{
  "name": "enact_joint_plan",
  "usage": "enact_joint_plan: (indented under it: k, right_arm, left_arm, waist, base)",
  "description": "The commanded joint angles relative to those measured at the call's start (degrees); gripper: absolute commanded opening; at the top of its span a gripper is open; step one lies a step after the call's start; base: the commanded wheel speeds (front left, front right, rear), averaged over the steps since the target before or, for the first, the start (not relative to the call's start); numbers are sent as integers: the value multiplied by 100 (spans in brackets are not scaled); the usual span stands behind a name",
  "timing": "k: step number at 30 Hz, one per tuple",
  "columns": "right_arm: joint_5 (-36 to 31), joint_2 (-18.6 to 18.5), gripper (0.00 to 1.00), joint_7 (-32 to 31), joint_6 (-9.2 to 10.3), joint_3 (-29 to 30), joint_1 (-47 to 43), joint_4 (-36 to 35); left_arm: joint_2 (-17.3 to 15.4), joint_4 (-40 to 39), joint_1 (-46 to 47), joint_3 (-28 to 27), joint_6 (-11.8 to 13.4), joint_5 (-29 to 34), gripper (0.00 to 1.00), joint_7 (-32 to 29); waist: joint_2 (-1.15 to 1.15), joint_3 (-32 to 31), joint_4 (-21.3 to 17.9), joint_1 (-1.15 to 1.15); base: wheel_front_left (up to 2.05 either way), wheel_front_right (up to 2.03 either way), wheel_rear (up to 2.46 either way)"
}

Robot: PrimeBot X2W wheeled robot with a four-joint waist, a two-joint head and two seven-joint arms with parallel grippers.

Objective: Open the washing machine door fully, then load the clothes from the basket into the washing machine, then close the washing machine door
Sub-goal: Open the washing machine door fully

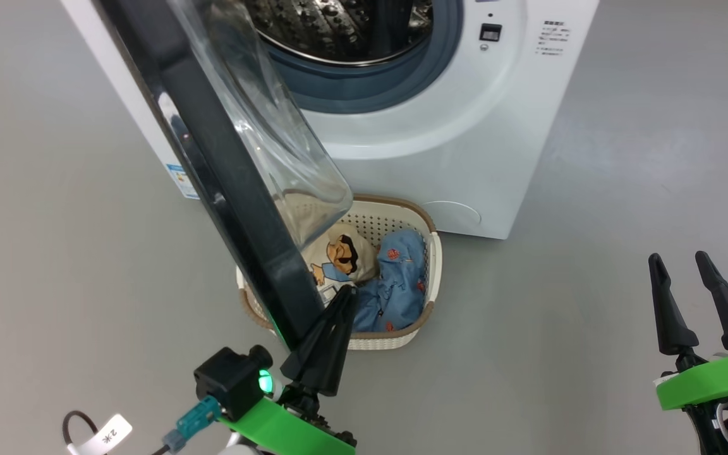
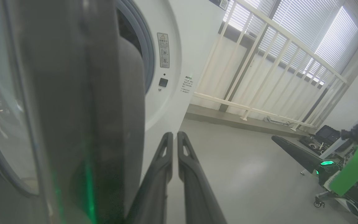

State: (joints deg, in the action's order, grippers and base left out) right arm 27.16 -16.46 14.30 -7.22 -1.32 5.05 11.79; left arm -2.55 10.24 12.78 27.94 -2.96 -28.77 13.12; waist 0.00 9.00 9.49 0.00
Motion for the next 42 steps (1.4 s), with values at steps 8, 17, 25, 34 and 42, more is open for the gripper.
enact_joint_plan:
  k: [8,17,25,34,42]
  right_arm:
    - [-24,-183,100,70,-26,-73,-2,-134]
    - [-24,-223,100,70,-26,-53,0,-144]
    - [-23,-254,100,70,-26,-52,-16,-147]
    - [-24,-271,100,70,-26,-29,-24,-146]
    - [-21,-260,100,70,-26,-12,-39,-153]
  left_arm:
    - [-229,-148,76,-363,203,-91,0,18]
    - [-315,-317,-149,-354,365,-94,0,-92]
    - [-446,-604,-382,-434,597,-102,0,-224]
    - [-596,-771,-543,-679,870,-177,0,-306]
    - [-820,-784,-582,-1053,1011,-329,0,-292]
  waist:
    - [0,-28,397,0]
    - [0,-37,741,0]
    - [0,-67,1061,0]
    - [0,-109,1268,0]
    - [0,-91,1416,0]
  base:
    - [0,0,0]
    - [0,0,0]
    - [0,0,0]
    - [0,0,0]
    - [0,0,0]
